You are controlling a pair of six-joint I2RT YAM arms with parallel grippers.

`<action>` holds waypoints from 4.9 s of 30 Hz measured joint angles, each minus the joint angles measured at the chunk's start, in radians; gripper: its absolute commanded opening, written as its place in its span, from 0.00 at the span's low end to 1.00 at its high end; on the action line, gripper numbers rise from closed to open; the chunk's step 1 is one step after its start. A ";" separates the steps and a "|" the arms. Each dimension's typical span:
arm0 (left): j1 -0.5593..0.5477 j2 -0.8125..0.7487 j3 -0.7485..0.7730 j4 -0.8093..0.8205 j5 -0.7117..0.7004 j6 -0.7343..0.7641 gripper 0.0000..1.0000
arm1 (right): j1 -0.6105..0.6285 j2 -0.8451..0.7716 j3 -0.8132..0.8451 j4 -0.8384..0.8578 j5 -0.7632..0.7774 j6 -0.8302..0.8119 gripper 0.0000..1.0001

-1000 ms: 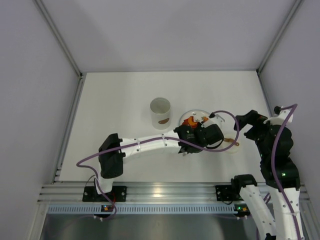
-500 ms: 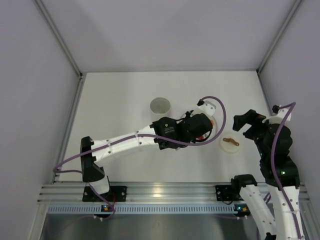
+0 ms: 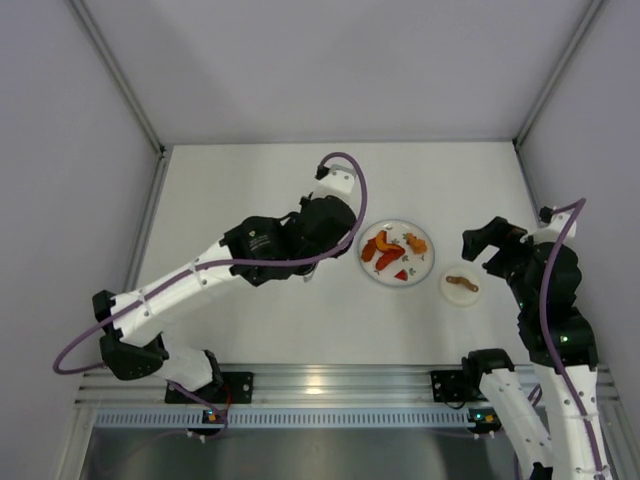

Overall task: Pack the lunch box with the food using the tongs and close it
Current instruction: Place the fake food in the packing box, then pick up the fake food from the plate.

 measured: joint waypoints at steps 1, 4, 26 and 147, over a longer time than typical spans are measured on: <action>0.013 -0.018 -0.015 0.000 -0.001 -0.006 0.20 | 0.000 0.002 0.000 0.001 -0.003 0.000 1.00; 0.050 -0.063 -0.062 -0.007 0.000 -0.018 0.20 | 0.000 0.009 0.000 0.001 -0.009 0.001 0.99; 0.198 -0.095 -0.259 0.026 0.116 -0.025 0.28 | 0.000 0.018 -0.001 0.005 -0.035 0.008 1.00; 0.066 0.689 0.332 0.106 0.421 0.038 0.55 | 0.000 0.000 -0.001 -0.006 -0.012 -0.037 0.99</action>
